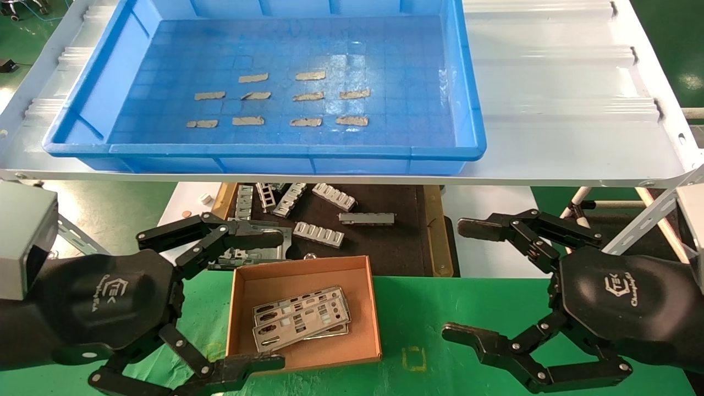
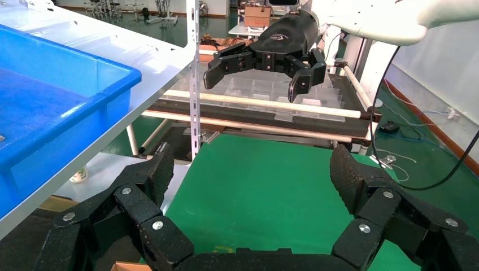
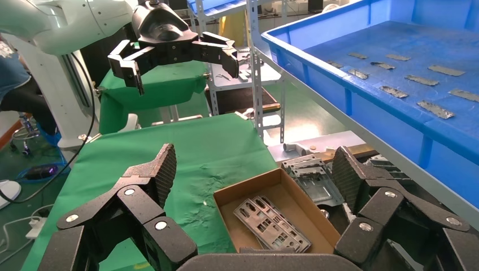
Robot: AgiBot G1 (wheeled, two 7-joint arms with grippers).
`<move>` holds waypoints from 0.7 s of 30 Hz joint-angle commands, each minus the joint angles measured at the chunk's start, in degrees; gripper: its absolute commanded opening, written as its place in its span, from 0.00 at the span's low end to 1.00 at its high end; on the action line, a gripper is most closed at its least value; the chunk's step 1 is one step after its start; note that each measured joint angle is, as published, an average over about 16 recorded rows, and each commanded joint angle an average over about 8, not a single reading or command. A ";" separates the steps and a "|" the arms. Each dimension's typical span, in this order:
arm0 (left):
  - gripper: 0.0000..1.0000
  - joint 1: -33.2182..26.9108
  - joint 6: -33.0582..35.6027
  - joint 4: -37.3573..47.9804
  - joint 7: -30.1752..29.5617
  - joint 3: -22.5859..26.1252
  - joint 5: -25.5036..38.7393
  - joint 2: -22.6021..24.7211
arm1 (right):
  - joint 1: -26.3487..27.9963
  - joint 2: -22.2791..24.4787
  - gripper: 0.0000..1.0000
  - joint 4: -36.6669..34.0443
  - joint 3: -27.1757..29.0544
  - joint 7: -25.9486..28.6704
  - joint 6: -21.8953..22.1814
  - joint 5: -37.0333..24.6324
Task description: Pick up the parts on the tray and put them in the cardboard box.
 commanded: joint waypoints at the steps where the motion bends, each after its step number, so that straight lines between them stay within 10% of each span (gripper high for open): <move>1: 1.00 0.00 0.00 0.00 0.00 0.00 0.00 0.00 | 0.00 0.00 1.00 0.00 0.00 0.00 -0.01 0.00; 21: 1.00 0.00 0.00 0.00 0.00 0.00 -0.01 0.00 | 0.00 0.00 1.00 0.00 0.00 0.00 0.01 0.00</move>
